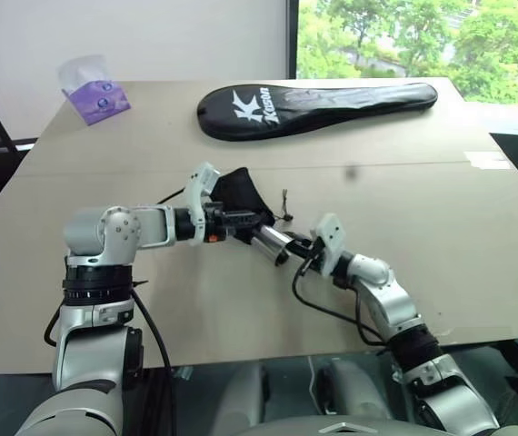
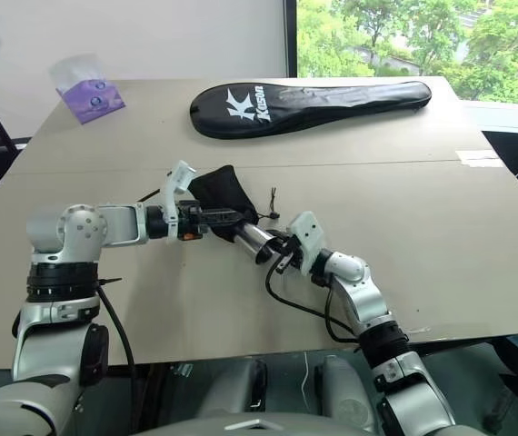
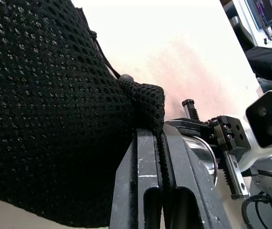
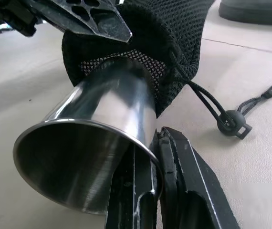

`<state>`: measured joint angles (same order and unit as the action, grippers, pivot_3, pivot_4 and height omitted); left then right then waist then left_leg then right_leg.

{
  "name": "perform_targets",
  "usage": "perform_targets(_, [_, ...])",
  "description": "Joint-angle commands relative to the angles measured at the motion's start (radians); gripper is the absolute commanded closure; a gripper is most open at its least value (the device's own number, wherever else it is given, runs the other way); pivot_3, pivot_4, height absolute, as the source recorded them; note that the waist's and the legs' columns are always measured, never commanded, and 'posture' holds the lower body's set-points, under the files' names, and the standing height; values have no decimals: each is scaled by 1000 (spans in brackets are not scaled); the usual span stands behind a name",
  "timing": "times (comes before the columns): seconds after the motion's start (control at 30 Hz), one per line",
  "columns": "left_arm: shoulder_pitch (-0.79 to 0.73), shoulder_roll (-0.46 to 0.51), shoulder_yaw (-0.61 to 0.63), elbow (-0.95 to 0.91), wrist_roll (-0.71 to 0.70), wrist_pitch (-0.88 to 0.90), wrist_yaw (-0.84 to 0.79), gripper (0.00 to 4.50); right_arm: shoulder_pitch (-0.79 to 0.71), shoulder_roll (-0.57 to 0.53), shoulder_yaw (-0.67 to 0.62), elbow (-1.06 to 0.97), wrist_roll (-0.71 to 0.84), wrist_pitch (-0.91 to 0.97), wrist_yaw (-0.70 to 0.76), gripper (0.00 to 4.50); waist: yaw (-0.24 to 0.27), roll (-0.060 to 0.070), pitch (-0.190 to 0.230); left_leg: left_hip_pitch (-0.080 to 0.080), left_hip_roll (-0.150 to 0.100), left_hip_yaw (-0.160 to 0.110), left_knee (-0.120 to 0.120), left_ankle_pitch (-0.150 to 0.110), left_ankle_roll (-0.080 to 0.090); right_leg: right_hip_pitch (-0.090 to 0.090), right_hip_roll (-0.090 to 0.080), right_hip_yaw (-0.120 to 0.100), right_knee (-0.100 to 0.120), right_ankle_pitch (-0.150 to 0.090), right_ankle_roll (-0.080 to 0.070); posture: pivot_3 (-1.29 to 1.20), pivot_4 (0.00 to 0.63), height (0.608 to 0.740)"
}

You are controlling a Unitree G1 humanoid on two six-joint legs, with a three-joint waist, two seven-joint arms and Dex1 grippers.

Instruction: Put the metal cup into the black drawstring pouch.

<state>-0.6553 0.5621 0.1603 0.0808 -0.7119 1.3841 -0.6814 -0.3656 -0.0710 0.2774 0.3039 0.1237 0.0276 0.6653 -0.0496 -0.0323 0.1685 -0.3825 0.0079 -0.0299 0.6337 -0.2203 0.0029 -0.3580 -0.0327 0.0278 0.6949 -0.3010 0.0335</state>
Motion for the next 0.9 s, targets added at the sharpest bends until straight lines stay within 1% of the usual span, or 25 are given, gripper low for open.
perform_targets(0.03, [15,22,20,-58,-16,-10,-4,4500,26,44,-32,82,31,78,-37,4451,-3,0,0,0,0,0,0,0,0,0,0,0,0,0,0,0,150,740])
perform_targets(0.13, [71,33,8,-96,4,-61,-4,4500,20,103,-95,56,133,152,-23,4451,-10,0,0,-1,1,0,-1,0,0,0,0,1,0,0,0,0,150,740])
perform_targets(0.2, [95,24,6,-125,17,-121,0,4500,-1,125,-104,62,138,168,-32,4451,-11,0,0,0,1,0,-1,0,0,0,0,1,0,0,-1,0,150,740])
perform_targets(0.27, [97,6,12,-157,12,-163,8,4500,-40,124,-62,95,59,132,-58,4451,-11,-1,-1,0,1,0,-1,0,0,0,-1,1,-1,1,-1,0,150,740])
perform_targets(0.37, [84,-22,35,-200,-17,-204,12,4500,-107,89,57,175,-133,21,-109,4451,-11,0,0,-1,1,1,-1,0,0,-1,-1,1,-2,1,-1,0,150,740])
perform_targets(0.43, [81,-33,47,-216,-31,-209,15,4500,-141,84,87,226,-194,-33,-143,4451,-13,1,1,-2,1,2,-1,0,0,-3,-1,2,-1,1,-1,0,150,740])
perform_targets(0.47, [87,-32,49,-230,-47,-197,9,4500,-155,105,70,241,-166,-42,-134,4451,-13,1,1,-3,1,2,-3,0,0,-4,-1,2,-1,1,-2,0,150,740])
perform_targets(0.57, [120,-28,57,-287,-96,-138,6,4500,-191,219,-78,237,48,56,-95,4451,-16,1,1,-8,1,2,-4,0,-1,-9,0,2,-2,0,-2,0,150,740])
perform_targets(0.6, [129,-31,65,-300,-110,-123,14,4500,-203,243,-117,233,102,93,-77,4451,-17,1,1,-14,1,2,-4,0,-1,-14,0,2,-1,0,-3,0,150,740])
perform_targets(0.63, [134,-34,72,-307,-119,-113,22,4500,-211,255,-139,232,129,116,-64,4451,-16,1,1,-20,1,2,-4,3,-5,-19,0,2,0,1,-3,0,150,740])
perform_targets(0.67, [141,-39,83,-315,-129,-108,32,4500,-223,266,-160,237,162,145,-53,4451,-14,1,1,-22,1,2,-4,3,-6,-21,-1,1,-1,1,-3,0,150,740])
perform_targets(0.87, [145,-78,155,-341,-209,-51,105,4500,-293,343,-264,238,357,279,-59,4451,-4,1,1,-21,0,1,-3,0,-1,-20,-2,0,-1,1,-3,0,150,740])
perform_targets(0.9, [146,-80,162,-344,-218,-46,115,4500,-306,349,-267,240,365,277,-71,4451,-3,1,1,-20,0,0,-3,0,-1,-19,-2,-1,-1,1,-3,0,150,740])
